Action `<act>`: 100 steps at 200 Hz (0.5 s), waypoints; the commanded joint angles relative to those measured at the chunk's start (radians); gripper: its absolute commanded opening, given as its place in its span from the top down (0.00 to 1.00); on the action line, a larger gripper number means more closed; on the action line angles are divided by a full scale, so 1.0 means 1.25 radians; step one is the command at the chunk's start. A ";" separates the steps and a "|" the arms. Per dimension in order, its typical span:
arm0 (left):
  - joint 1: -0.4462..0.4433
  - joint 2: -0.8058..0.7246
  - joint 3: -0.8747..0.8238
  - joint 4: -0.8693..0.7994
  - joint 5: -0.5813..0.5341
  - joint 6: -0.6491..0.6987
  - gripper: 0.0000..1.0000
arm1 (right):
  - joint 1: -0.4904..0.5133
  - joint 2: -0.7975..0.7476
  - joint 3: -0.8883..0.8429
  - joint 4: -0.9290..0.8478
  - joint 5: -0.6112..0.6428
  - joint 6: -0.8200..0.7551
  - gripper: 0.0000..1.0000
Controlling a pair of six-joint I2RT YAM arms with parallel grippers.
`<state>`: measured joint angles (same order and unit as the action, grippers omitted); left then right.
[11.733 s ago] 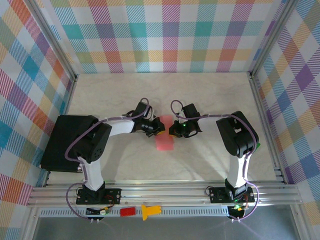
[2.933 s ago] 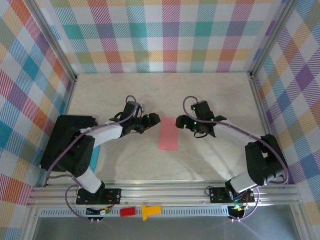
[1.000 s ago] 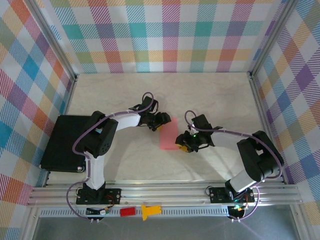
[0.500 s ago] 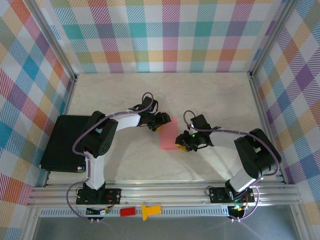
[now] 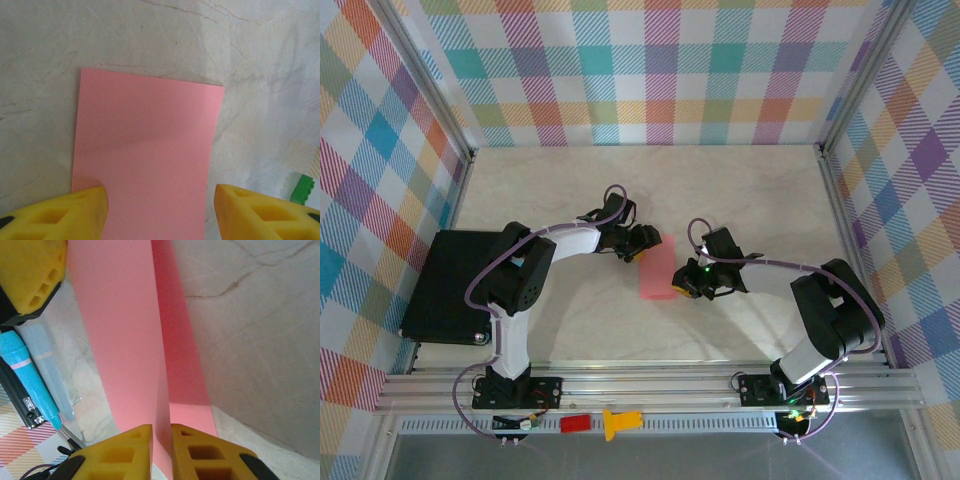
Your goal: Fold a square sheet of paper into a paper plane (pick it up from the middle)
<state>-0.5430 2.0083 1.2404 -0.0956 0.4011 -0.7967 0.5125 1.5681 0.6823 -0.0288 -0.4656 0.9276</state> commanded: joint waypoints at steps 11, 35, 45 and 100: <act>-0.004 0.014 -0.034 -0.054 -0.025 -0.008 0.42 | 0.005 -0.018 -0.004 0.011 -0.013 0.003 0.91; -0.004 -0.019 -0.029 -0.046 0.003 -0.011 0.42 | 0.005 -0.020 0.005 -0.023 -0.018 0.001 1.00; -0.005 -0.038 -0.023 -0.043 0.013 -0.012 0.42 | 0.005 -0.025 0.009 -0.050 -0.017 -0.006 1.00; -0.005 -0.051 -0.024 -0.067 -0.008 0.034 0.49 | 0.004 -0.039 0.037 -0.156 -0.023 -0.048 1.00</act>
<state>-0.5430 1.9594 1.2335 -0.1547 0.3977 -0.7807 0.5125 1.5425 0.6945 -0.1513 -0.4725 0.9058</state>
